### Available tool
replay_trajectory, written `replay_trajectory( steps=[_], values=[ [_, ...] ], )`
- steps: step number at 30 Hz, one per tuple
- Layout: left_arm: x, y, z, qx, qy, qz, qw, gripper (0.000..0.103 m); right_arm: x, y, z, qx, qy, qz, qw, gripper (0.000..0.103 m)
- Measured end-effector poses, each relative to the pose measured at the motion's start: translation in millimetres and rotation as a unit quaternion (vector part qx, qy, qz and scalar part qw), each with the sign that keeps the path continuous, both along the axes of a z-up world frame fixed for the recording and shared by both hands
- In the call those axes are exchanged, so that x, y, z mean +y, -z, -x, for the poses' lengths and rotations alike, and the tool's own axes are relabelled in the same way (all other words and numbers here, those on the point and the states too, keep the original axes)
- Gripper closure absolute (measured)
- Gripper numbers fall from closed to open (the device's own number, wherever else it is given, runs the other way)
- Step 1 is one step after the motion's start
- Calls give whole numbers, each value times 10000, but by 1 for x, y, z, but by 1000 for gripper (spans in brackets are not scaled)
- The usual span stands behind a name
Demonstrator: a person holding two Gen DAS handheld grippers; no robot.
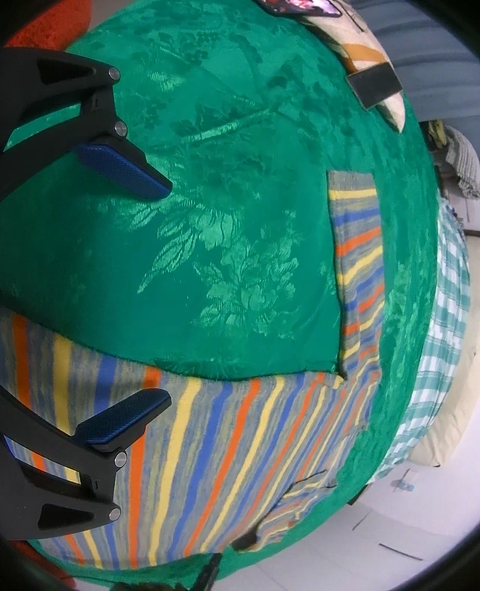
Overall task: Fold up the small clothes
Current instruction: 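Fold the sleeve with the right gripper across the sweater body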
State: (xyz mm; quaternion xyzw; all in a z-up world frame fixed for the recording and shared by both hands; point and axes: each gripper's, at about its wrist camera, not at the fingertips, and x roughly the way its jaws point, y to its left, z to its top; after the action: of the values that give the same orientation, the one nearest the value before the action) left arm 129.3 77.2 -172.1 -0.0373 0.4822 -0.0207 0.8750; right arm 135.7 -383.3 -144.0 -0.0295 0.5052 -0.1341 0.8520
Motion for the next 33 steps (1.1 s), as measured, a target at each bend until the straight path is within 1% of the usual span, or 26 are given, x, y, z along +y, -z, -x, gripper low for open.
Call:
replay_trajectory(
  steps=[2,4,7,9,11,12,13,14,15,16,18,19,20,23,25,27,30,33],
  values=[
    [-5,-1,0,-26,83,-24,10000,1,3,-21,5,-308,-230,-144,9992,35],
    [-11,-1,1,-77,180,-113,9997,1,14,-45,-3,-647,-752,-652,9929,35],
    [-19,-1,2,-137,298,-356,9988,1,35,-57,-24,-778,-1294,-937,9841,35],
    [-21,-1,4,-151,337,-461,9983,1,50,-52,-38,-751,-1575,-912,9804,35],
    [-19,-1,5,-118,334,-438,9984,1,56,-30,-48,-445,-1621,-952,9812,35],
    [-17,0,4,-88,303,-406,9987,1,52,-10,-54,-18,-1561,-1255,9797,35],
    [-15,0,4,-65,269,-367,9989,1,47,11,-58,506,-1457,-1543,9759,35],
    [-14,-1,3,-58,242,-331,9991,1,47,16,-57,612,-1428,-1541,9758,37],
    [-12,-2,4,-68,205,-280,9994,1,48,10,-49,394,-1507,-1404,9778,37],
    [-10,-3,3,-82,173,-222,9996,1,47,1,-41,228,-1475,-1383,9791,38],
    [-7,-4,3,-95,136,-124,9998,1,43,-15,-24,-18,-1375,-1551,9783,37],
    [-6,-5,3,-110,115,-106,9998,1,43,-26,-10,-192,-1368,-1529,9785,37],
    [-6,-6,3,-124,93,-111,9998,1,41,-32,-2,-290,-1369,-1490,9789,35],
    [-5,-7,3,-148,66,-106,9998,1,37,-46,47,-603,-1184,-1248,9832,28],
    [-5,-8,3,-174,56,-91,9998,1,37,-45,73,-690,-1039,-1147,9855,26],
    [-5,-8,4,-192,62,-116,9997,1,36,-36,106,-684,-797,-1082,9886,26],
    [-7,-6,4,-179,76,-171,9997,1,30,-22,147,-702,-390,-1223,9892,26],
    [-11,-4,5,-174,118,-228,9995,1,23,-12,175,-769,89,-1368,9876,26]
  ],
)
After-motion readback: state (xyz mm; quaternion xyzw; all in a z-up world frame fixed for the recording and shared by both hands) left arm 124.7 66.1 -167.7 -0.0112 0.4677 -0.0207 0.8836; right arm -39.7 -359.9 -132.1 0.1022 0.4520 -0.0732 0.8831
